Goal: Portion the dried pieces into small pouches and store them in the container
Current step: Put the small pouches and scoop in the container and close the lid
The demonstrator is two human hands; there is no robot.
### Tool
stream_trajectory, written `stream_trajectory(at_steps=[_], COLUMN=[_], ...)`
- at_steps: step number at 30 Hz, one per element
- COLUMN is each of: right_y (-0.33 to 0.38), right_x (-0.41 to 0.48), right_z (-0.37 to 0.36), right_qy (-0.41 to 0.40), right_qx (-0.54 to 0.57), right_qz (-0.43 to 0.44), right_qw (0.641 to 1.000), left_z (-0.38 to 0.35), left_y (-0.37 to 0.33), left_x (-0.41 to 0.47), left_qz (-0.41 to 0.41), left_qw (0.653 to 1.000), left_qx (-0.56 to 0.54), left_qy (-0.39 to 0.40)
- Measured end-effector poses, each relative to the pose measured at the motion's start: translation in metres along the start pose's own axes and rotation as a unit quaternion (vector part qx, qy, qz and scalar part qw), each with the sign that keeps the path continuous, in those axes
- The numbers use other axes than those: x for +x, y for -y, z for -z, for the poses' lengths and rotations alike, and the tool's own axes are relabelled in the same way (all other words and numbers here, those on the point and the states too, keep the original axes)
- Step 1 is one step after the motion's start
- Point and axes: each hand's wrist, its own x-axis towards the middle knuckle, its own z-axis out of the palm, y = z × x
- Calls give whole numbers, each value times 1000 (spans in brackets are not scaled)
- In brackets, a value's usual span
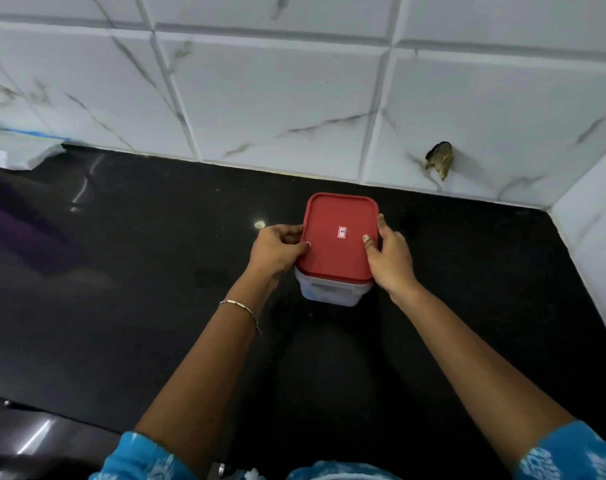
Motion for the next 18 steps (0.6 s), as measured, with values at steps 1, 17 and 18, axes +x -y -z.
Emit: stream_trajectory(at_steps=[1,17,18], right_y=[-1,-18,-19], right_x=[-3,-24,-25], right_z=[4,21,21], right_qy=[4,1,0], right_qx=[-8,-79,-83], right_qz=[1,30,31], right_qw=[1000,996,996], left_z=[-3,-34,-36], left_y=[-1,18,19], left_x=[-3,-39,-42], left_qz=[2,-75,-92], left_qw=[1000,993,986], left_qx=[-2,80,120], left_qy=[2,-53,-67])
